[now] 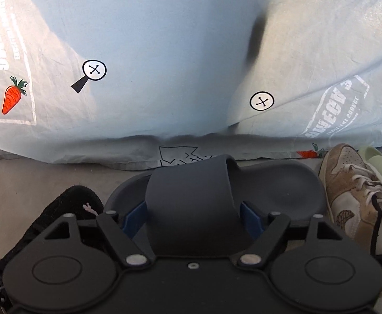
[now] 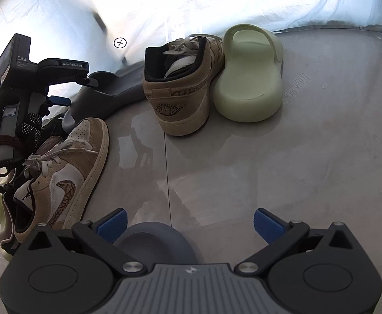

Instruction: Organize scattered shoes

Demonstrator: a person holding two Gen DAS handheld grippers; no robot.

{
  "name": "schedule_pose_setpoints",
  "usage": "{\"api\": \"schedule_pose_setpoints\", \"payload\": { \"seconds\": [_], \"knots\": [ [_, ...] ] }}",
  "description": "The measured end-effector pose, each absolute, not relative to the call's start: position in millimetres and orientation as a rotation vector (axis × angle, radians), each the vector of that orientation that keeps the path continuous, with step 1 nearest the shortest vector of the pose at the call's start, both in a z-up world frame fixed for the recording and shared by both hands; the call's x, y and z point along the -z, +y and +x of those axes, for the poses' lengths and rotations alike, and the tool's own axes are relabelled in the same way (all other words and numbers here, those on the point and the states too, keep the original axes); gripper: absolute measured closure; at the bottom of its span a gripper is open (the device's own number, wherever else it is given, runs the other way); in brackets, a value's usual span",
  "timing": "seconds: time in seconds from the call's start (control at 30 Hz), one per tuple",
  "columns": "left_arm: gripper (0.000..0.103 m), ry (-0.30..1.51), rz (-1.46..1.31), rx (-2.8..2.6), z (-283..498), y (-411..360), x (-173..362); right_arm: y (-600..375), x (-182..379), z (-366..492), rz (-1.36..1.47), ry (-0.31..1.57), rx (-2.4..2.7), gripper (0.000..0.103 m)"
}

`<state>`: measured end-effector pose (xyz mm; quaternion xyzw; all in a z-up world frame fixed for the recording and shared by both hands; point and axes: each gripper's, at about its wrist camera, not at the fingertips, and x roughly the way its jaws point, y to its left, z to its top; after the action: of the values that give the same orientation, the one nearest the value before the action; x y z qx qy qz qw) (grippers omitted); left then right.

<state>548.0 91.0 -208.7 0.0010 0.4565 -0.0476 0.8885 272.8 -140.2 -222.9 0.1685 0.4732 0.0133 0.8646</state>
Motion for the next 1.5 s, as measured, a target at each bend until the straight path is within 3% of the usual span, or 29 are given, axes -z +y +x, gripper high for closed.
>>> {"api": "schedule_pose_setpoints", "payload": {
  "seconds": [0.27,0.43,0.83,1.23,1.5],
  "knots": [
    [0.014,1.057,-0.148,0.106,565.1,104.4,234.0,-144.9,231.0,278.1,0.374,1.014,-0.028,0.001],
    [0.026,1.025,-0.069,0.047,566.4,91.4,233.2,-146.4,233.9,279.1,0.383,1.021,-0.024,0.001],
    [0.028,0.797,-0.166,-0.027,504.2,113.1,151.3,-152.2,220.2,271.3,0.372,0.966,0.009,0.001],
    [0.028,0.687,-0.204,0.003,326.3,141.9,66.7,-147.9,187.4,228.0,0.32,0.873,0.01,0.001],
    [0.028,0.741,-0.215,-0.028,205.3,164.9,81.6,-134.6,171.1,187.3,0.28,0.834,-0.028,0.001]
  ]
}}
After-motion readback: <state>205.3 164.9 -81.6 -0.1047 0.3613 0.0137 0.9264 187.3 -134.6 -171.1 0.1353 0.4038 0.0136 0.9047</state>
